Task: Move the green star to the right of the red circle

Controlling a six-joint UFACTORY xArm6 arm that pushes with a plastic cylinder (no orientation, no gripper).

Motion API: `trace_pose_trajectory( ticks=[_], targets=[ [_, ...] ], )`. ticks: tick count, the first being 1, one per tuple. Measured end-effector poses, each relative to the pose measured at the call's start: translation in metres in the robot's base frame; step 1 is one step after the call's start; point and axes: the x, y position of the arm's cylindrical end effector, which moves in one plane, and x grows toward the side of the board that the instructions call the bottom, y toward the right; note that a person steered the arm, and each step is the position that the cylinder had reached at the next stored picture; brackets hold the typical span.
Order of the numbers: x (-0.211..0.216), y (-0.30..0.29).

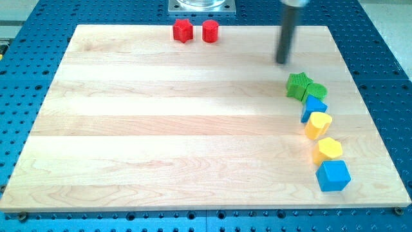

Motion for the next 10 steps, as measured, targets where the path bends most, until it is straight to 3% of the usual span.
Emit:
trace_pose_trajectory(
  ticks=[1, 2, 3, 6, 7, 10],
  targets=[
    [0.062, 0.038],
    [0.091, -0.01],
    [0.088, -0.069],
    [-0.043, -0.054],
    [-0.048, -0.033],
    [-0.082, -0.108]
  ],
)
